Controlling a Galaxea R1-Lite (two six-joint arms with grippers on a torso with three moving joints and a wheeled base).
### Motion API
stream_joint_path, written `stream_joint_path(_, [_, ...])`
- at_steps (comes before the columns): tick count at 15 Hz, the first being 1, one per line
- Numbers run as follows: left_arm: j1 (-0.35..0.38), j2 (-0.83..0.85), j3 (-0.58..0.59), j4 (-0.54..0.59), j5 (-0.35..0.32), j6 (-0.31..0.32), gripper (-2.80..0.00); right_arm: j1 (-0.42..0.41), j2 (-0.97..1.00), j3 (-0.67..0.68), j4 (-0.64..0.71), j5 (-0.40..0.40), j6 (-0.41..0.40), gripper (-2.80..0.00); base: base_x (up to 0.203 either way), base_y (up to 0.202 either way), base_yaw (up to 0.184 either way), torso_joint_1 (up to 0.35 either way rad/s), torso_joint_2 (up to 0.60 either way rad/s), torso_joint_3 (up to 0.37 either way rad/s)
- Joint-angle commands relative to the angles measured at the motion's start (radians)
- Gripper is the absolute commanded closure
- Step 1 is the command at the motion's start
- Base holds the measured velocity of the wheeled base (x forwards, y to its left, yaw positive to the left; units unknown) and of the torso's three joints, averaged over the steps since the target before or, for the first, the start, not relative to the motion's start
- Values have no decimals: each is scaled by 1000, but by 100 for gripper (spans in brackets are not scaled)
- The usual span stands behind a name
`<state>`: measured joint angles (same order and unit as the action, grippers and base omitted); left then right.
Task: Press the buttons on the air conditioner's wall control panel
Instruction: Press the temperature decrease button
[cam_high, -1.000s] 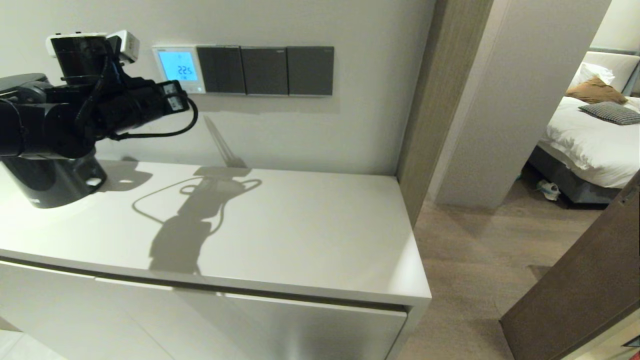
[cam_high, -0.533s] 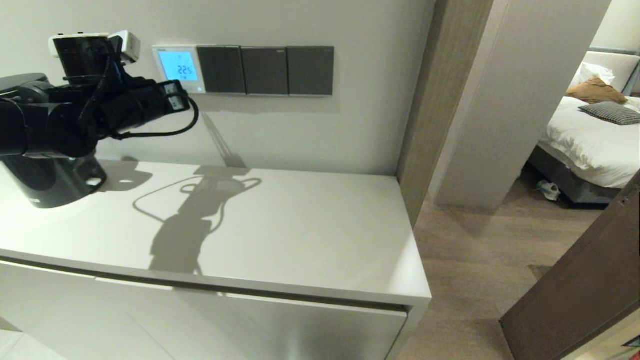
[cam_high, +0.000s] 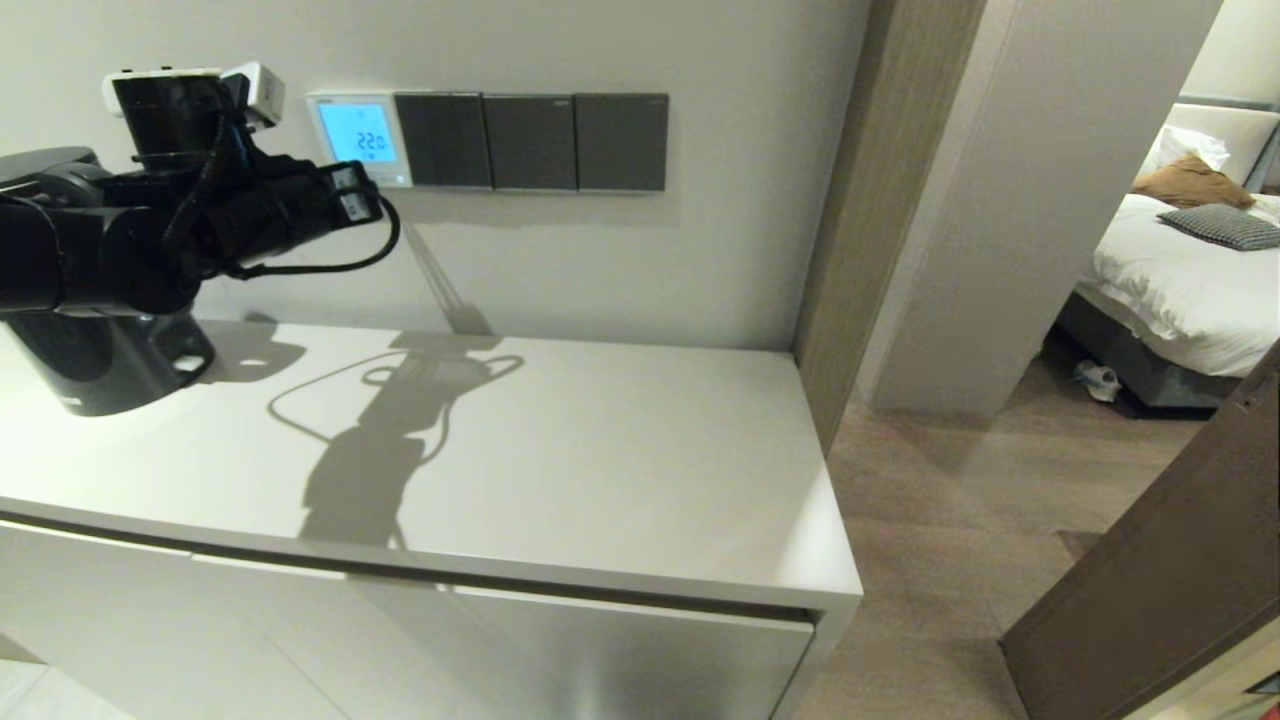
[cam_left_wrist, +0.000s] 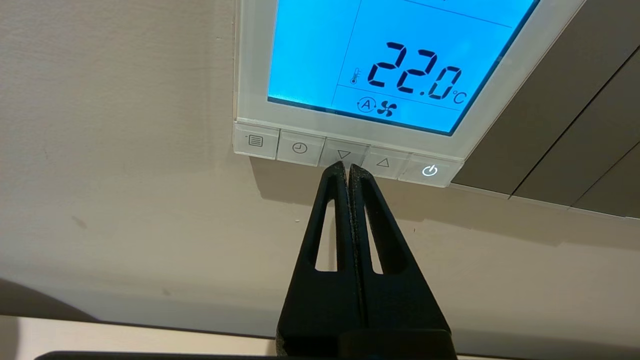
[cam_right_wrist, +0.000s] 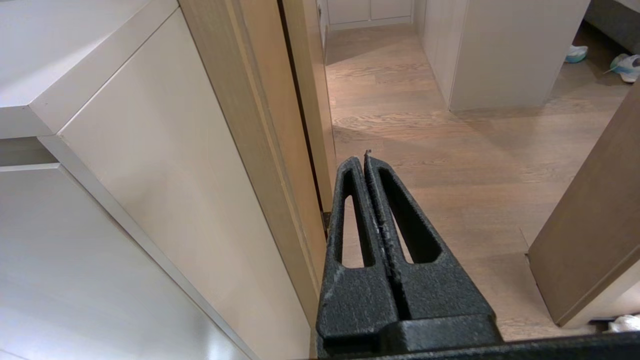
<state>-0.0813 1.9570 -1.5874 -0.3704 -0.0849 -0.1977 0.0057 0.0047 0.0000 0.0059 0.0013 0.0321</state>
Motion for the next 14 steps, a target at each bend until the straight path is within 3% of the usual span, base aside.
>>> stream_joint_path(1, [0,-4,8,-3,-1,-2,0,0,1,2,0,0,0,0,0,0,0,0,0,0])
stream_joint_path(14, [0,-35,38,-16,-1,1,0,0,1,2,0,0,0,0,0,0,0,0,0,0])
